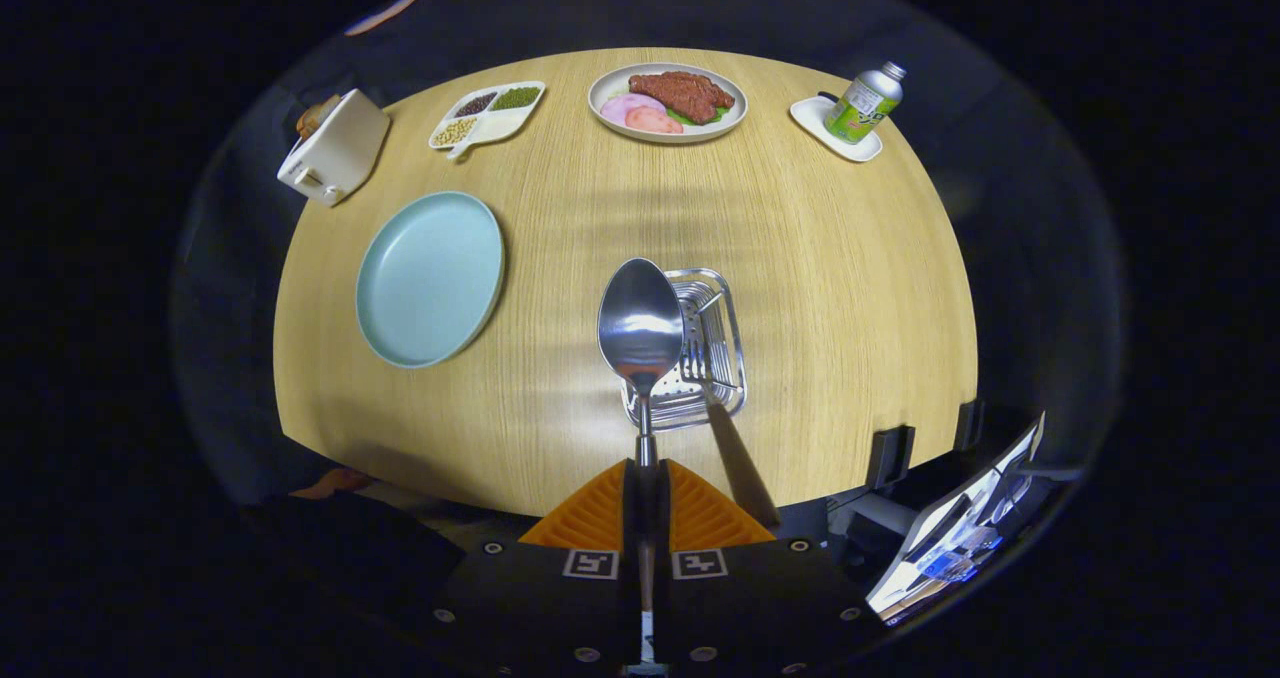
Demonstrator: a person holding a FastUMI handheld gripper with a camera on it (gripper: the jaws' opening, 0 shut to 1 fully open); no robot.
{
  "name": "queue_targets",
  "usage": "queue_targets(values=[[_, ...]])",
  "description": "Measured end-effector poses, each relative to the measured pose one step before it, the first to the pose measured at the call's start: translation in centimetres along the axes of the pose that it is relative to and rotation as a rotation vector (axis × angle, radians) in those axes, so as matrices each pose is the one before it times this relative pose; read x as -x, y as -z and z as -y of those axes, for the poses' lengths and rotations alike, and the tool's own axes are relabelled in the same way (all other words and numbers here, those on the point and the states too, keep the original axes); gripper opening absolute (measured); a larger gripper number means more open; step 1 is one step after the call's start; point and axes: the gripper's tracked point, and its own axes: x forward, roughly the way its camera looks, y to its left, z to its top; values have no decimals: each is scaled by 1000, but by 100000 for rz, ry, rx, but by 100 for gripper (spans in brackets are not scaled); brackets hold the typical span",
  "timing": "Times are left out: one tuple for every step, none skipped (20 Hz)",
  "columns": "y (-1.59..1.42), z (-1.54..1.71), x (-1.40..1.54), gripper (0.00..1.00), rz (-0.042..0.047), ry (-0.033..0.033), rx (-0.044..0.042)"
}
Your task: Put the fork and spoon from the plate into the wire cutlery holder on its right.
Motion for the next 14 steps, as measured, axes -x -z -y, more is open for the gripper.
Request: queue_targets(values=[[46, 490, -283, 5, -1453, 592, 1466], [172, 235, -324, 5, -1585, 265, 1348], [-137, 153, -309, 5, -765, 148, 612], [-32, -1, -268, 5, -1070, -62, 931], [-273, 91, -112, 5, -414, 180, 800], [-103, -118, -43, 5, -480, -345, 1130], [-89, -156, 120, 6, -328, -590, -18], [-289, -18, -64, 7, 411, -446, 181], [-395, 123, 47, 7, 522, 161, 183], [-280, 154, 52, 9, 1073, 281, -168], [-505, 49, 147, 9, 1593, -1, -807], [-642, -12, 297, 12, 2142, -557, -1025], [-702, -42, 371, 13, 2256, -800, -1303], [-569, -2, 520, 14, 2861, -1341, -818]])
